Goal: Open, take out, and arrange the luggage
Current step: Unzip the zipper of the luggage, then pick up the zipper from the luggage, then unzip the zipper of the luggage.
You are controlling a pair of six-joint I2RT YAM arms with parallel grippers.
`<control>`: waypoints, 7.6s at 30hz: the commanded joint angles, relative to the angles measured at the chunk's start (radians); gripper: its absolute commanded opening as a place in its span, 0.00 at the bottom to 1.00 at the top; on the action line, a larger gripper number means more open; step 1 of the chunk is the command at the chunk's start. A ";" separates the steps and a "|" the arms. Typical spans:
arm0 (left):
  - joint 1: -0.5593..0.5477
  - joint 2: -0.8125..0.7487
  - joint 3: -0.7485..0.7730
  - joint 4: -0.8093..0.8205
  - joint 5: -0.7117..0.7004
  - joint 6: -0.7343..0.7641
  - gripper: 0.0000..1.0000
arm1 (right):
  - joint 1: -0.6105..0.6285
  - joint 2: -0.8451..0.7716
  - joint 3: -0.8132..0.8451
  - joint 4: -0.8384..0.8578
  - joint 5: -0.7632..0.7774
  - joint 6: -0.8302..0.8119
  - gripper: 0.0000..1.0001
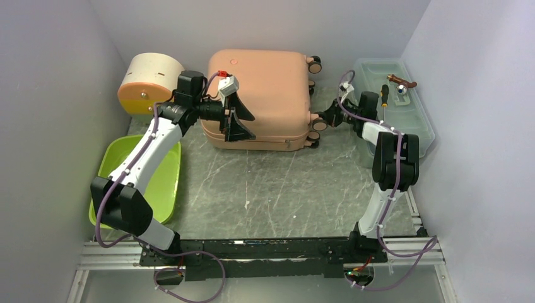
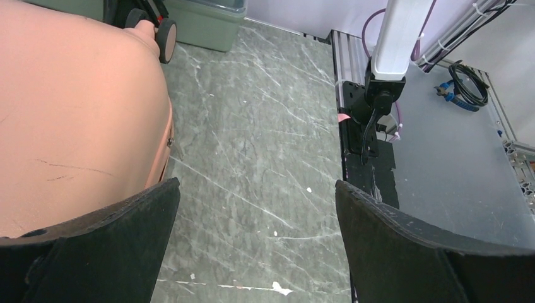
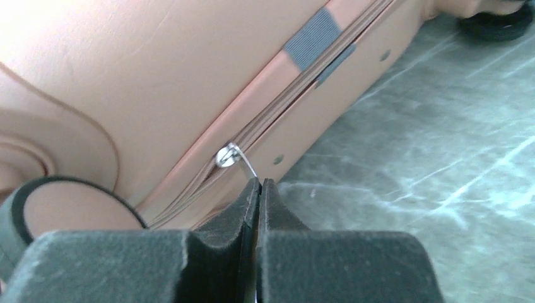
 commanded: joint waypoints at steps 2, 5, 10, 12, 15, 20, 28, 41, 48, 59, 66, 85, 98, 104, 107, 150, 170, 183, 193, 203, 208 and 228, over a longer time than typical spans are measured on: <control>-0.002 -0.036 0.064 -0.054 0.023 0.063 0.99 | 0.010 0.032 0.179 -0.098 0.213 -0.178 0.00; -0.001 -0.042 0.064 -0.071 0.020 0.080 0.99 | 0.048 0.058 0.212 -0.109 0.266 -0.228 0.00; 0.000 -0.060 0.059 -0.122 0.003 0.130 1.00 | 0.099 0.075 0.253 -0.122 0.292 -0.246 0.00; 0.000 -0.063 0.057 -0.131 -0.014 0.136 0.99 | 0.099 0.055 0.233 -0.112 0.281 -0.233 0.07; 0.001 -0.059 0.062 -0.096 -0.116 0.105 1.00 | 0.100 0.022 0.226 -0.145 0.262 -0.230 0.30; 0.026 -0.014 0.099 0.015 -0.463 0.028 0.99 | 0.148 -0.041 0.273 -0.353 0.307 -0.347 0.33; 0.139 0.055 0.176 0.130 -0.692 -0.043 1.00 | 0.207 -0.110 0.317 -0.728 0.252 -0.637 0.28; 0.276 0.447 0.497 0.077 -0.504 -0.296 1.00 | 0.233 -0.131 0.310 -0.867 0.186 -0.748 0.24; 0.273 0.468 0.439 0.086 -0.659 -0.314 0.99 | 0.243 -0.135 0.314 -0.933 0.150 -0.819 0.24; 0.260 0.348 0.194 0.064 -0.653 -0.295 0.97 | 0.350 -0.225 0.192 -1.043 0.063 -0.954 0.21; 0.210 0.214 -0.025 0.035 -0.614 -0.259 0.94 | 0.403 -0.345 0.037 -0.999 0.023 -0.931 0.21; 0.207 0.059 0.118 -0.087 -0.495 -0.121 0.99 | 0.242 -0.659 -0.396 -0.470 0.086 -0.750 0.58; 0.178 0.057 0.111 -0.078 -0.322 -0.080 0.99 | 0.241 -0.417 -0.346 -0.180 0.008 -0.583 0.62; 0.156 0.039 0.092 -0.067 -0.271 -0.054 1.00 | 0.222 -0.358 -0.348 -0.053 -0.042 -0.465 0.60; 0.150 0.029 0.090 -0.070 -0.216 -0.032 0.99 | 0.203 -0.347 -0.352 -0.001 -0.043 -0.413 0.57; 0.066 0.072 0.065 0.147 0.011 -0.167 0.99 | 0.192 -0.309 -0.265 -0.276 -0.146 -0.547 0.57; 0.049 0.155 0.025 0.210 -0.078 -0.141 1.00 | 0.216 -0.280 -0.264 -0.123 -0.033 -0.384 0.05; 0.048 0.204 -0.052 0.148 -0.206 -0.043 0.96 | 0.162 -0.303 -0.237 -0.130 0.209 -0.351 0.00; 0.044 0.258 -0.022 0.024 -0.267 0.035 0.86 | 0.162 -0.235 -0.135 -0.100 0.571 -0.291 0.00; 0.043 0.253 -0.024 0.008 -0.242 0.049 0.85 | 0.193 -0.044 0.159 -0.248 0.829 -0.352 0.00; 0.039 0.243 -0.028 0.005 -0.234 0.054 0.86 | 0.242 -0.018 0.178 -0.231 0.960 -0.418 0.00; -0.178 0.177 0.170 -0.091 -0.387 0.079 0.99 | 0.206 -0.558 -0.028 -0.421 0.814 -0.309 0.77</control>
